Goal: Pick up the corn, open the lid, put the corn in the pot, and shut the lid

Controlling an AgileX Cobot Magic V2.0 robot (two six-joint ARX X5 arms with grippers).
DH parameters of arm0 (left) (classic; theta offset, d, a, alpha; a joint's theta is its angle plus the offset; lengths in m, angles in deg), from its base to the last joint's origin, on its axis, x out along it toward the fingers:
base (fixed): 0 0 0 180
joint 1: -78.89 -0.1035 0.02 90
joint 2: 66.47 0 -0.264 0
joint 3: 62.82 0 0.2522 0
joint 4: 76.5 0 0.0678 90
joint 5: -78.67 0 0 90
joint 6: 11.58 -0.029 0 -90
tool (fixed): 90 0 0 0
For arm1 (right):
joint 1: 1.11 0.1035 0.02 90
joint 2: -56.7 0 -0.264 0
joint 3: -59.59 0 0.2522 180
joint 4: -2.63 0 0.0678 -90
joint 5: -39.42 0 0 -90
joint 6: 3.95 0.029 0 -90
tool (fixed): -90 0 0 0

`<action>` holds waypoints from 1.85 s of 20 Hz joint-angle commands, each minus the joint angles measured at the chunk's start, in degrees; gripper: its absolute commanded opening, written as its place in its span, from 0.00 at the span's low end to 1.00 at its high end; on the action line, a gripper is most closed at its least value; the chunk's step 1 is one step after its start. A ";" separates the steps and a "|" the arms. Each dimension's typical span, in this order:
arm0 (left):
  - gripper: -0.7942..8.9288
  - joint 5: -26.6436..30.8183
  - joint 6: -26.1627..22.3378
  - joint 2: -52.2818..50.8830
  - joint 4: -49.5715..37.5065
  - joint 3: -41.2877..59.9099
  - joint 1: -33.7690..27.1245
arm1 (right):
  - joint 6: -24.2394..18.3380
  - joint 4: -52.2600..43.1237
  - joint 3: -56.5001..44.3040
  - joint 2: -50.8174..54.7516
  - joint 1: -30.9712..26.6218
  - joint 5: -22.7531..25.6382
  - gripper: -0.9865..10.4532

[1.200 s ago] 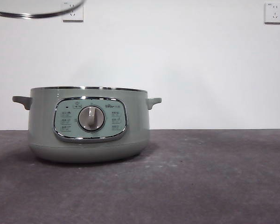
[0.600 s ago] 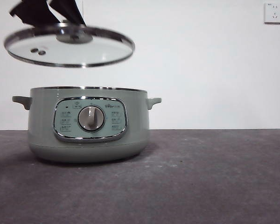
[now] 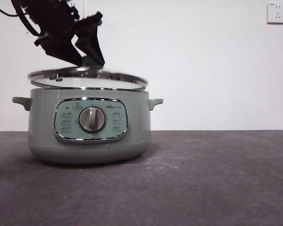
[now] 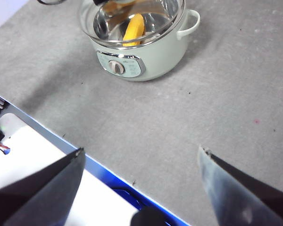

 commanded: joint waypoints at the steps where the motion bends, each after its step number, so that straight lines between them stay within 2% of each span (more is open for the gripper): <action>1: 0.07 -0.20 -0.70 0.59 -2.78 -1.09 0.09 | 0.72 1.53 -0.48 0.68 0.04 0.26 0.44; 15: 0.08 -0.24 -0.63 3.10 1.36 -1.09 0.07 | 0.66 1.53 -0.48 0.66 0.04 0.92 0.44; 16: 0.11 -0.24 -0.37 3.10 1.53 -1.09 -0.11 | 0.66 1.53 -0.48 0.66 0.04 0.92 0.44; 17: 0.22 -0.26 -0.04 3.08 1.64 -1.09 -0.33 | 0.66 1.53 -0.48 0.66 0.04 0.92 0.44; 19: 0.48 -0.28 0.04 2.95 1.81 -1.16 -0.52 | 0.66 1.53 -0.48 0.63 0.04 0.92 0.44; 20: 0.54 -0.28 0.04 2.75 1.99 -1.16 -0.52 | 0.66 1.55 -0.48 0.63 0.04 0.92 0.44; 26: 0.54 -0.50 0.04 -2.08 4.15 -1.16 -0.52 | 0.61 1.53 -0.48 0.63 0.04 0.92 0.44; 30: 0.54 -2.49 0.04 -10.40 13.20 -1.16 -0.52 | 0.46 1.53 -0.48 0.63 0.04 0.90 0.44; 37: 0.54 -15.82 2.99 -29.94 36.17 -1.16 -0.39 | -1.11 1.53 -0.48 0.59 0.04 0.87 0.44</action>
